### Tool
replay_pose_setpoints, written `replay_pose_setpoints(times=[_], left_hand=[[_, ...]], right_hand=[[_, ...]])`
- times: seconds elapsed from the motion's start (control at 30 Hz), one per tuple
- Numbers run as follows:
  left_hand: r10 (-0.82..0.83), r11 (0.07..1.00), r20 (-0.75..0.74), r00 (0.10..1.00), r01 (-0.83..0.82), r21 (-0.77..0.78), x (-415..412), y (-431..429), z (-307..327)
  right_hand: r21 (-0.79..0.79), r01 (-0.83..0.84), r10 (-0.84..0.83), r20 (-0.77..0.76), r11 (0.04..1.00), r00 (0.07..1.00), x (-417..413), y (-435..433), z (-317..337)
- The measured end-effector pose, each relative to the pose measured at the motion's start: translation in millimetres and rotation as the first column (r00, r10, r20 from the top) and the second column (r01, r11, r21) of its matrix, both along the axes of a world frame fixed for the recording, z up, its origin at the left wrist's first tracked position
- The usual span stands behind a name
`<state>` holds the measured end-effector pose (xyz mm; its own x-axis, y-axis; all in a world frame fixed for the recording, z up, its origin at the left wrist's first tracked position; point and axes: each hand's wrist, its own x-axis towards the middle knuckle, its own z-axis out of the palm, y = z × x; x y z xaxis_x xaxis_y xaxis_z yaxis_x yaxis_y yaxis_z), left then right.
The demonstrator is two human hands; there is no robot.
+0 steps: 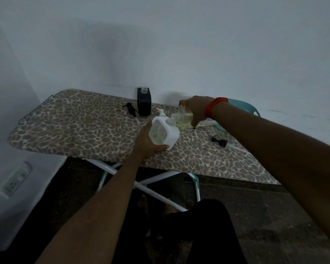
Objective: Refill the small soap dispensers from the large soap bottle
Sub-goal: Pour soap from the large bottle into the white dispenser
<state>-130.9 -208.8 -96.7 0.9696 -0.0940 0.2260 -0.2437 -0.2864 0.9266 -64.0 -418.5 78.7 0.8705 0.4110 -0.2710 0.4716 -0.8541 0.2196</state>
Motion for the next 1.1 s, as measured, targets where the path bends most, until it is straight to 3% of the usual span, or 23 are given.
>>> replay_pose_setpoints(times=[1.1], left_hand=[[0.006, 1.000, -0.009, 1.000, -0.006, 0.006, -2.4, 0.3, 2.7]], right_hand=[[0.003, 0.013, -0.013, 0.003, 1.000, 1.000, 2.9, 0.8, -1.5]])
